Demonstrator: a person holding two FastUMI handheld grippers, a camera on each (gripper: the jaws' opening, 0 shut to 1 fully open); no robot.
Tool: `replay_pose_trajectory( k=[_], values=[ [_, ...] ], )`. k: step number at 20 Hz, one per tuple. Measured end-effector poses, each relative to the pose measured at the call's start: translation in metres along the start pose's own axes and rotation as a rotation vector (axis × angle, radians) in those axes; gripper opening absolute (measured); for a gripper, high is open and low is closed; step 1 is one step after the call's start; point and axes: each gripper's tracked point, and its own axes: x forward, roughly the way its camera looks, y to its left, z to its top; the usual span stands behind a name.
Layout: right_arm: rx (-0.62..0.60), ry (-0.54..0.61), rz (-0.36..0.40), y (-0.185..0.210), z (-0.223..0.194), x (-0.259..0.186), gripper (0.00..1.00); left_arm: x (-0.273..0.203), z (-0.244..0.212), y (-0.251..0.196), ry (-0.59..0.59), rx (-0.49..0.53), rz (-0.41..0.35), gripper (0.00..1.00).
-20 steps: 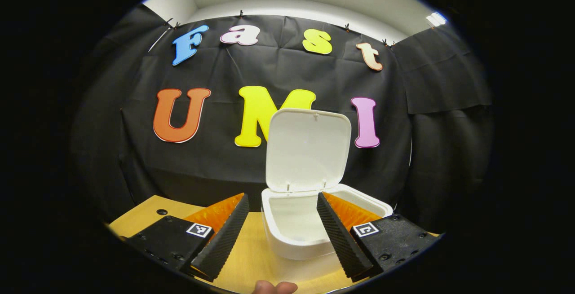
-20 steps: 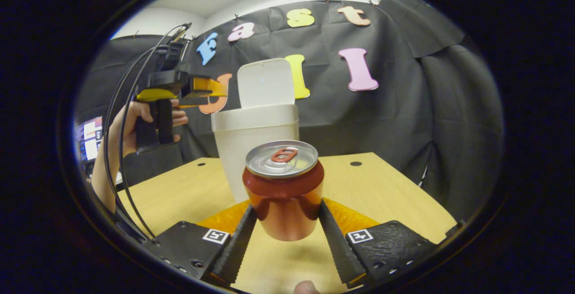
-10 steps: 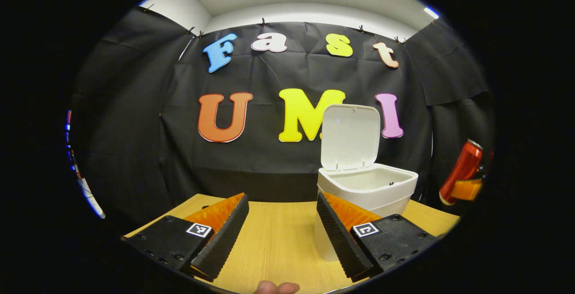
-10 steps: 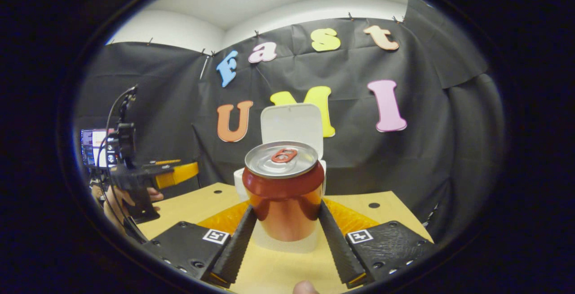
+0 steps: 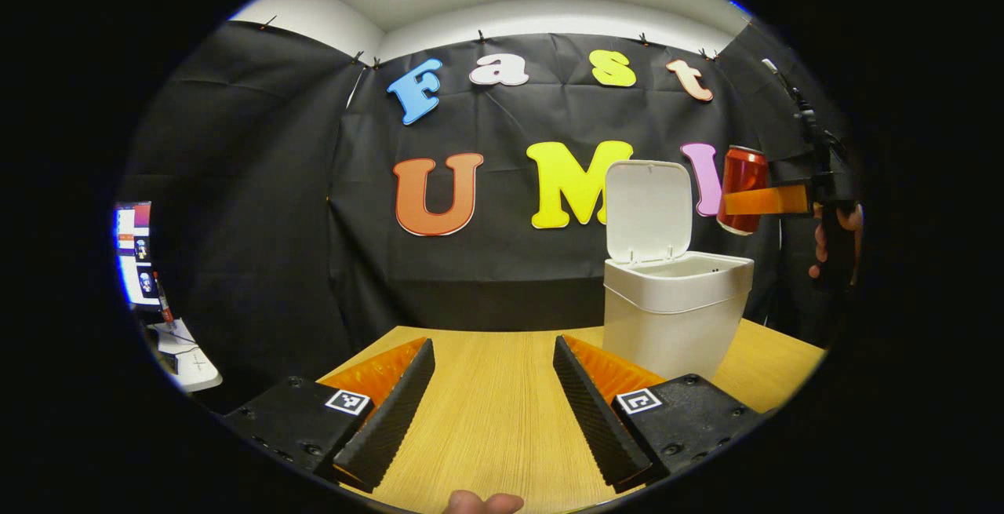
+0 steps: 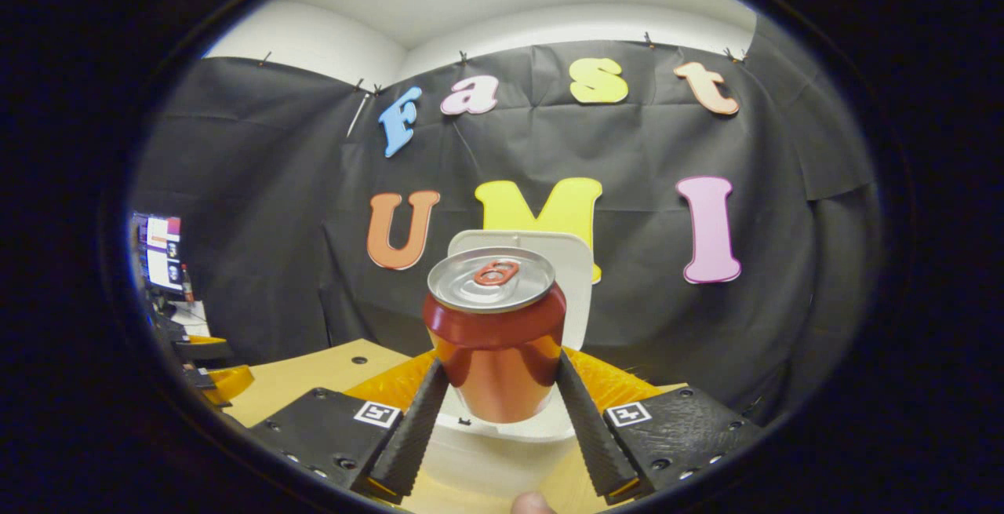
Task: Press the lid of the desktop garbage bin to open it, pick up the crumpled paper on the desktop and throw it into the bin, then pick up the pop can on the desktop and drop it into the bin, and finally close the garbage bin lid.
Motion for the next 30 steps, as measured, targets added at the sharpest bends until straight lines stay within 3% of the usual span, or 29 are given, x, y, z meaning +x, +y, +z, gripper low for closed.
replay_pose_trajectory(
  k=[5, 12, 20, 30],
  values=[
    [0.015, 0.111, -0.034, -0.004, -0.027, 0.049, 0.80, -0.004, 0.002, 0.006, -0.007, -0.001, 0.003, 0.98],
    [0.073, 0.156, -0.068, -0.013, -0.032, 0.061, 0.81, -0.006, 0.006, 0.006, -0.017, -0.001, -0.003, 0.98],
    [0.050, 0.127, -0.074, -0.007, -0.017, 0.057, 0.82, -0.010, 0.011, 0.002, -0.030, 0.006, -0.013, 0.98],
    [0.043, 0.011, -0.082, 0.005, 0.044, 0.038, 0.82, -0.006, 0.003, 0.008, -0.021, 0.005, -0.007, 0.98]
  ],
)
